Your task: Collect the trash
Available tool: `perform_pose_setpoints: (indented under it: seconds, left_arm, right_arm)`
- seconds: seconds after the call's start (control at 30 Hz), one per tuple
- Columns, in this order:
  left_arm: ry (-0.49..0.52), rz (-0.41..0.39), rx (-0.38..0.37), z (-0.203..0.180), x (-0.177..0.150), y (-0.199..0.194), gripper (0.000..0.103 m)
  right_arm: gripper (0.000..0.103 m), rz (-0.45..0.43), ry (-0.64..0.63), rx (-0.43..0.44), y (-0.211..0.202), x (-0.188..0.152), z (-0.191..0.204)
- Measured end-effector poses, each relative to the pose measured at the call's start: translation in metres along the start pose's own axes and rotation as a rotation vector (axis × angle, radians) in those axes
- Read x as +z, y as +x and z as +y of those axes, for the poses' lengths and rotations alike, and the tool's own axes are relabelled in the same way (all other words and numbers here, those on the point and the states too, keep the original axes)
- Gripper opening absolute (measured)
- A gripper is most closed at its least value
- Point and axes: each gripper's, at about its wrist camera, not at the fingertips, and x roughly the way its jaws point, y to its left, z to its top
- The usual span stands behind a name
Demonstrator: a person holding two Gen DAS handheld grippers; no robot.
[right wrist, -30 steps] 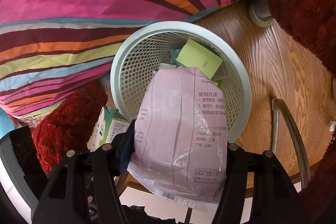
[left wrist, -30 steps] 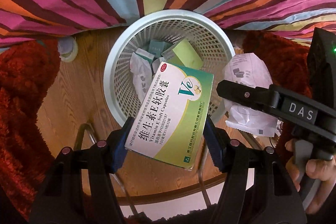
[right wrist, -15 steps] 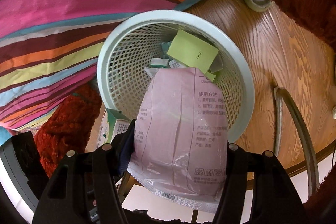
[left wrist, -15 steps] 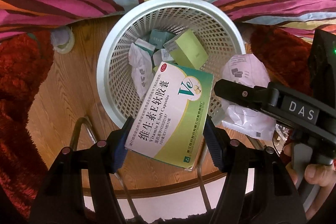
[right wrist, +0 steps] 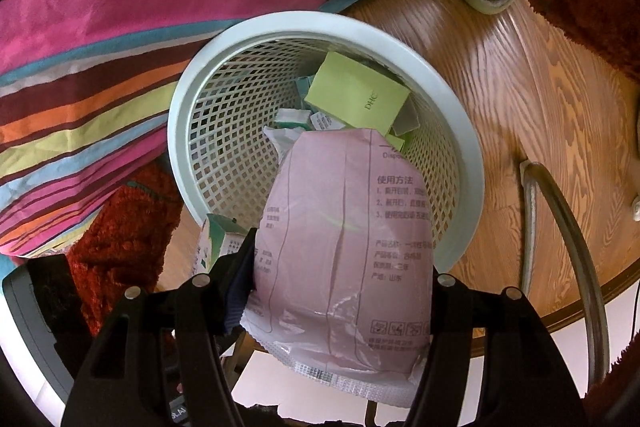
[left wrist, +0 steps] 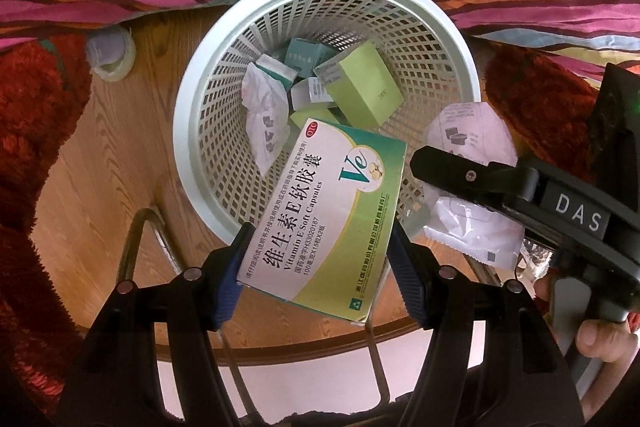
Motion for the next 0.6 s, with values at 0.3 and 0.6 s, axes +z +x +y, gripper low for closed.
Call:
perform_pose_setpoints:
  seconds: [0.3, 0.6]
  left_arm:
    - [-0.063, 0.008, -0.004, 0.0082, 0.0017, 0.0033, 0.09]
    - [-0.069, 0.002, 0.002, 0.0082, 0.0018, 0.0021, 0.09]
  right_arm:
    - [0.095, -0.009, 0.014, -0.042, 0.0023, -0.0001, -0.0016]
    - [0.095, -0.025, 0.016, -0.046, -0.0008, -0.0005, -0.003]
